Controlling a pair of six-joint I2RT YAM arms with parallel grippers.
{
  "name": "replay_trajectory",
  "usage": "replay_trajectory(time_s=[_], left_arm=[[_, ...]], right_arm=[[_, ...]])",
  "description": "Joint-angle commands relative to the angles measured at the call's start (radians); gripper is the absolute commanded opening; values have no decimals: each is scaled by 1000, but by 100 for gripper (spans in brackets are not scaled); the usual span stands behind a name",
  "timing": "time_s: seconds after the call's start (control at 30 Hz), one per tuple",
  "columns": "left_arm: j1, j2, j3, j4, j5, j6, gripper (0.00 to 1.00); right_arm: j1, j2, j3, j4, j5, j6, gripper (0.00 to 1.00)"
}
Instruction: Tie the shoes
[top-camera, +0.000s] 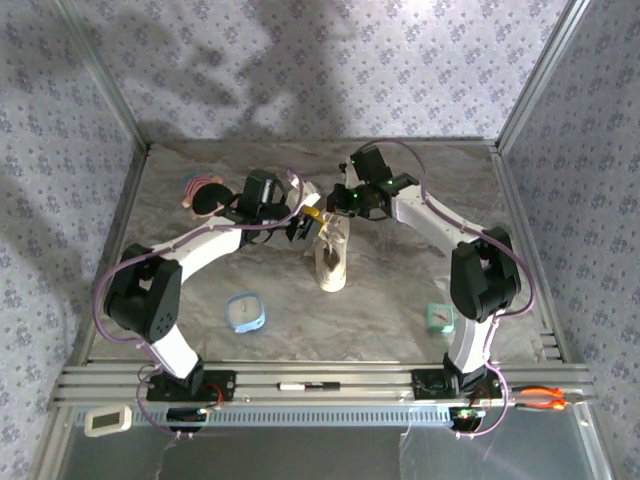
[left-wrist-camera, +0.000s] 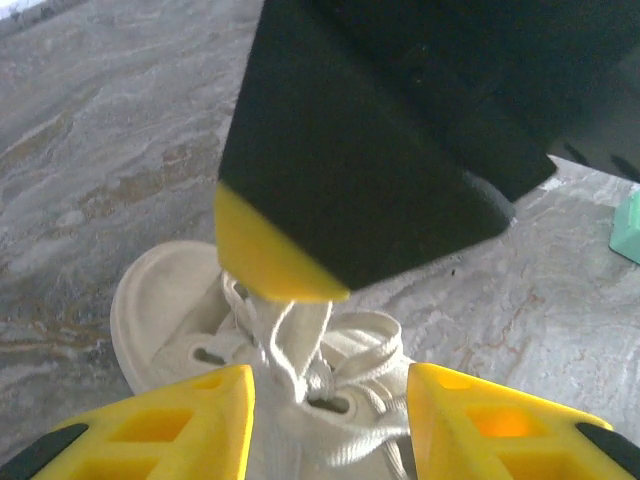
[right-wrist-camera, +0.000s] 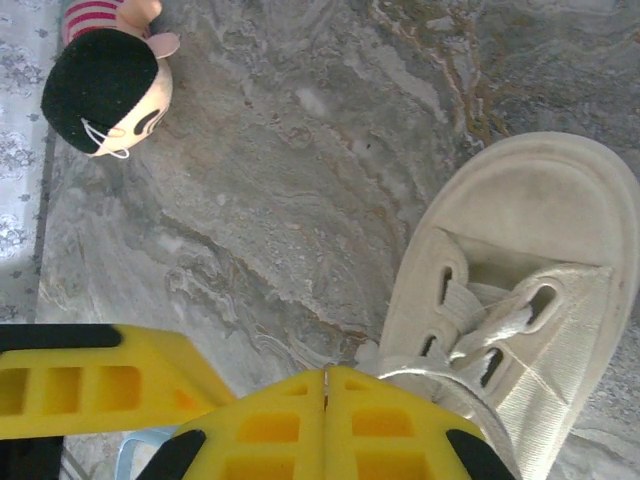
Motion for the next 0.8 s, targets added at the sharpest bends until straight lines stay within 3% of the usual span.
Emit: replay_trajectory(time_s=[0.0,0.4,0.53,0.6,0.67,0.77], left_arm=[[-9,38,7,107,35,43,44],[-40,81,-43,282,-10,-5,42],[-44,103,-27,281,-15,-26,32],[-44,109,-23,278,-21,-36,15],[-43,112,-24,277,-22,-45,0],[-42,114,-28,279,-17,-55,0]], right_arm=[[8,-11,43,-43,17,-6,0],[17,-6,56,-46,29,27,0],[20,-7,53,-44,28,33,2],[23,-14,51,-43,28,34,10],[25,-32,43,-37,27,33,27],[24,-91,2,-4,37,33,49]])
